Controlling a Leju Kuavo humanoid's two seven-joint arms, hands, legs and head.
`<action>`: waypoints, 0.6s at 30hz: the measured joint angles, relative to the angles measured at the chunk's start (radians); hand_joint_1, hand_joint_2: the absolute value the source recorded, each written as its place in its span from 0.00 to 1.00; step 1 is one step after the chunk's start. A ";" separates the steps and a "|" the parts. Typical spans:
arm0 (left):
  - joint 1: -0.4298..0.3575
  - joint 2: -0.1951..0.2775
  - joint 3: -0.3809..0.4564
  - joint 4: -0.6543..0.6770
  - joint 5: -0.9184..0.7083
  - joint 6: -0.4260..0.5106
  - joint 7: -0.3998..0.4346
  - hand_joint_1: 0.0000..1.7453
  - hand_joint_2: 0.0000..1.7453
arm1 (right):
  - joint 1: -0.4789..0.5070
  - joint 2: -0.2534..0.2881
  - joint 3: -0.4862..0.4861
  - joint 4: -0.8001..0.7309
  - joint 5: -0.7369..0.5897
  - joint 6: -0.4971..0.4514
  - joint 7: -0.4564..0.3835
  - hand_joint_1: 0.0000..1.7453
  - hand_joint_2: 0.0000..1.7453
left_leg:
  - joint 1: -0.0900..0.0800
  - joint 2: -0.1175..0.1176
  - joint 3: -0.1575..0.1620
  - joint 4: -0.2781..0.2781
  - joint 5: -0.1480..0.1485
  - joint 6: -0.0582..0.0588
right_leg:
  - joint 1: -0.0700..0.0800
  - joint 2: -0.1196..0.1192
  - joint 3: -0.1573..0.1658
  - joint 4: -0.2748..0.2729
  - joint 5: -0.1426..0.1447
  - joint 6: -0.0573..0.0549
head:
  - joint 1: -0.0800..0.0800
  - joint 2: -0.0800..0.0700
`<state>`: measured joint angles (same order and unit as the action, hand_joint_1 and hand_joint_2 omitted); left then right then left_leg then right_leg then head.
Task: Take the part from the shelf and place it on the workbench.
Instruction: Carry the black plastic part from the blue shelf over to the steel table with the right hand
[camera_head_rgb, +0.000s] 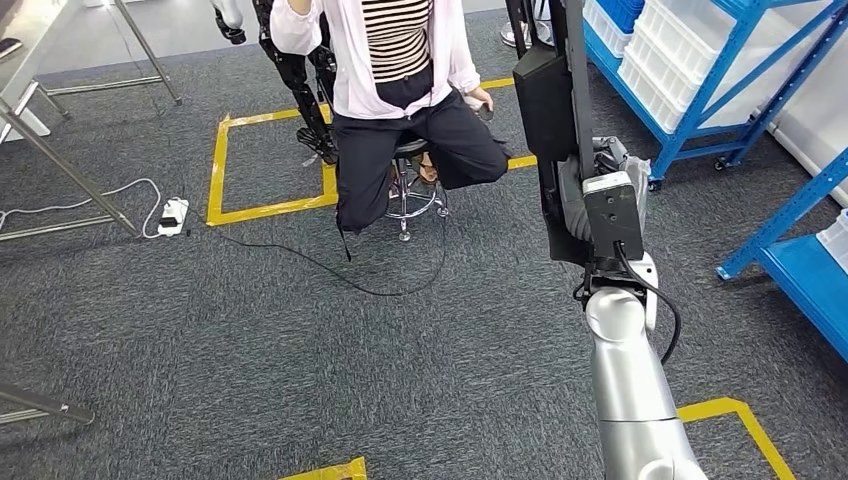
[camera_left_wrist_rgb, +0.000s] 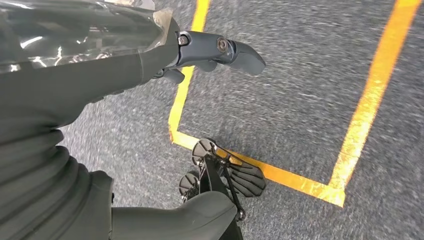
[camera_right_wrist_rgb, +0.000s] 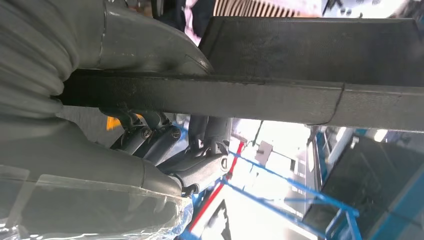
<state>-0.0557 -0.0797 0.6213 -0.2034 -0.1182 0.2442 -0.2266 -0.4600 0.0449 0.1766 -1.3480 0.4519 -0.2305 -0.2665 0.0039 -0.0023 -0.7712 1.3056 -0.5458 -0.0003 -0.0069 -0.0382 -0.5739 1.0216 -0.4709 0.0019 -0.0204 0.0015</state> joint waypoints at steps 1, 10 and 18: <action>0.001 -0.001 0.001 0.000 0.000 0.000 0.000 0.00 1.00 | 0.001 0.000 0.000 0.001 -0.001 0.000 0.000 1.00 1.00 | -0.001 0.001 0.010 -0.019 0.017 0.005 | 0.003 -0.011 0.001 0.000 -0.001 -0.001 | 0.000 0.000; -0.001 -0.001 0.005 0.000 -0.006 0.001 0.002 0.00 1.00 | 0.002 0.005 0.000 0.000 -0.009 0.000 -0.015 1.00 1.00 | -0.024 0.028 0.158 -0.306 0.126 0.058 | 0.016 -0.049 -0.001 0.019 -0.025 0.007 | 0.003 0.000; -0.004 -0.004 0.005 0.000 -0.010 0.000 0.000 0.00 1.00 | 0.025 -0.008 -0.004 -0.001 -0.011 0.000 -0.018 1.00 1.00 | -0.004 -0.082 0.165 -0.310 0.136 0.052 | -0.018 0.050 -0.067 0.150 -0.057 0.055 | 0.011 0.000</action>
<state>-0.0596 -0.0837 0.6260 -0.2033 -0.1287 0.2443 -0.2264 -0.4351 0.0373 0.1722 -1.3489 0.4404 -0.2310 -0.2846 0.0001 -0.0841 -0.6061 0.9951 -0.4102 0.0512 -0.0249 0.0119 -0.6412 1.1713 -0.5282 0.0566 -0.0093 0.0015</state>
